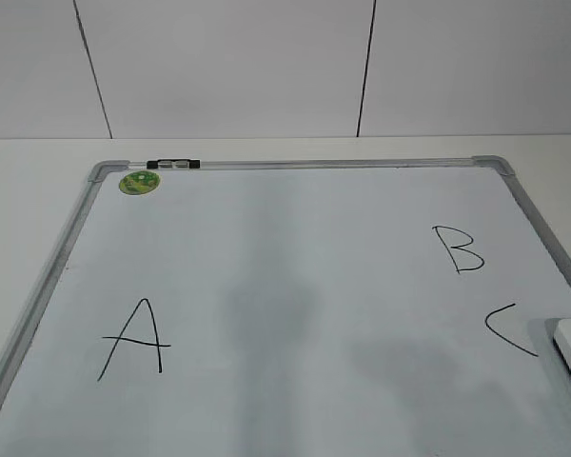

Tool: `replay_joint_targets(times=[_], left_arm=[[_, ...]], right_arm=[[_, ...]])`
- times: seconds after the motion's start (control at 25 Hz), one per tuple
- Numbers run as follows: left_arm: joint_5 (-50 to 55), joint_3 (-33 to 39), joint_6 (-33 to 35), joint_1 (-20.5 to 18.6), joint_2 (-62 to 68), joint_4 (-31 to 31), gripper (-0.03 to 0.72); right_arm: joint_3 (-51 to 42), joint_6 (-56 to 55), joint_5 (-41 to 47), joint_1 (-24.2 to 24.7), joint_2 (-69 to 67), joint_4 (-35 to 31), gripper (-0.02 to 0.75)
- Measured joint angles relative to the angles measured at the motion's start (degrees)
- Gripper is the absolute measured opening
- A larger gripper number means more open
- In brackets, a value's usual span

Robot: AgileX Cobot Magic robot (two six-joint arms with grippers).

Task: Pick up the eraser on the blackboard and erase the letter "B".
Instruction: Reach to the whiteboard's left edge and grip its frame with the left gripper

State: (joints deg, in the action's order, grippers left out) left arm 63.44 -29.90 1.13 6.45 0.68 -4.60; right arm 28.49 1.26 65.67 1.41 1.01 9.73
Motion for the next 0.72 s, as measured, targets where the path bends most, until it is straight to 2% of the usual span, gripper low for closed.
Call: replay_joint_targets(times=[0.72], left_arm=[[0.00,0.00,0.00,0.00,0.00,0.00,0.244]], right_arm=[[0.00,0.00,-0.10,0.00,0.00,0.67,0.584]])
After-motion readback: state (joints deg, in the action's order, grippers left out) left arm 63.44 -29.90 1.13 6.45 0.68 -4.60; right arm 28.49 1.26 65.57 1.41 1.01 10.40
